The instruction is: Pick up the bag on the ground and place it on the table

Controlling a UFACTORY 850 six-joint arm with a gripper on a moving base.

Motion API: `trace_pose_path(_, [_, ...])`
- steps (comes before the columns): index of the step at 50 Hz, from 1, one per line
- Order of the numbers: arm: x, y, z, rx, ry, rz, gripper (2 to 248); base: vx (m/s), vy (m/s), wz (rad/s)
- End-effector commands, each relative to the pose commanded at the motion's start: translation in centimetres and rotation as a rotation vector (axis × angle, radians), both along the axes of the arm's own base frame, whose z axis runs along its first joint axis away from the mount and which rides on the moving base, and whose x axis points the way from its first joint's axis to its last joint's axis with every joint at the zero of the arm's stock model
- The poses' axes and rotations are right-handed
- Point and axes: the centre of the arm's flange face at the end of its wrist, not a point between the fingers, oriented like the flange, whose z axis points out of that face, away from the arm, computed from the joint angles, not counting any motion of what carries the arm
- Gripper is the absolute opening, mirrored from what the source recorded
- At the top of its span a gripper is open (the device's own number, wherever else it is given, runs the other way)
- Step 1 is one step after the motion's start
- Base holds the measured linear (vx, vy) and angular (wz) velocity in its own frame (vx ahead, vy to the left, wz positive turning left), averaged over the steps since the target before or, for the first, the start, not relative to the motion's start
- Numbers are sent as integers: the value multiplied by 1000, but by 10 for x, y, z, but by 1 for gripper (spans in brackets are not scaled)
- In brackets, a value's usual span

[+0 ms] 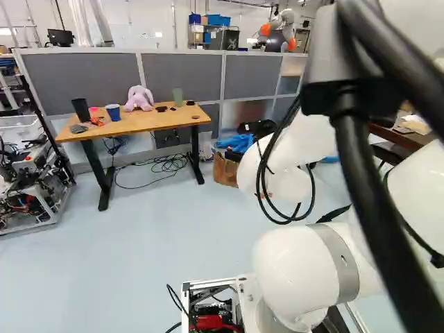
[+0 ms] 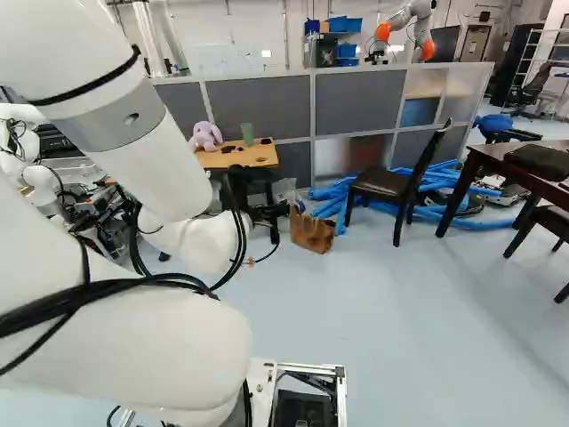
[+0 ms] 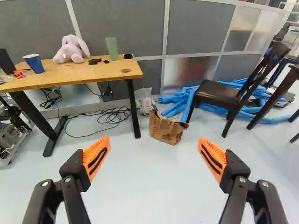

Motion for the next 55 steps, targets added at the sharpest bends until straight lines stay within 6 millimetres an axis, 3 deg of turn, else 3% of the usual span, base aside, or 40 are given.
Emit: trace_pose_path(55, [0, 0, 0, 0, 0, 0, 247, 126, -62, 0])
